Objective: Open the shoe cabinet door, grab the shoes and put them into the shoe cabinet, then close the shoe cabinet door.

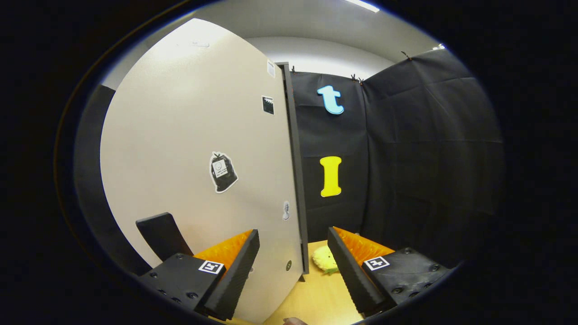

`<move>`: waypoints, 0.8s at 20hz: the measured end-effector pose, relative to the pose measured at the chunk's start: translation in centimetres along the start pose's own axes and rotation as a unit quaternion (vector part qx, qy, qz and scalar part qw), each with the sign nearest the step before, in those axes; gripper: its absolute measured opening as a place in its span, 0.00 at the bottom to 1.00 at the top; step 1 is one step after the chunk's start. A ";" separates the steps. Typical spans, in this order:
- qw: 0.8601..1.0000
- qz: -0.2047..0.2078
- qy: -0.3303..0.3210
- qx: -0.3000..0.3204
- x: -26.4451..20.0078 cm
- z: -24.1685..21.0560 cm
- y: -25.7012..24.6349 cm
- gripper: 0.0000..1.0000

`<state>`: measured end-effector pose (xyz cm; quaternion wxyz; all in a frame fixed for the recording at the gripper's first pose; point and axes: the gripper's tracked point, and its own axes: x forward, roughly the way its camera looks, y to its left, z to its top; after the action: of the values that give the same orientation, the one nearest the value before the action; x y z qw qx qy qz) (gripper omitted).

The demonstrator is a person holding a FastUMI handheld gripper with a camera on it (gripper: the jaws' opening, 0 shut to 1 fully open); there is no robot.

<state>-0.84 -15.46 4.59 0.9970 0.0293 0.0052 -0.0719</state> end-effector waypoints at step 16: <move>0.999 0.052 0.004 -0.003 4.7 -0.6 7.8 0.98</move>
<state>4.95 -8.40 4.41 0.9994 0.0273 0.0077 -0.0201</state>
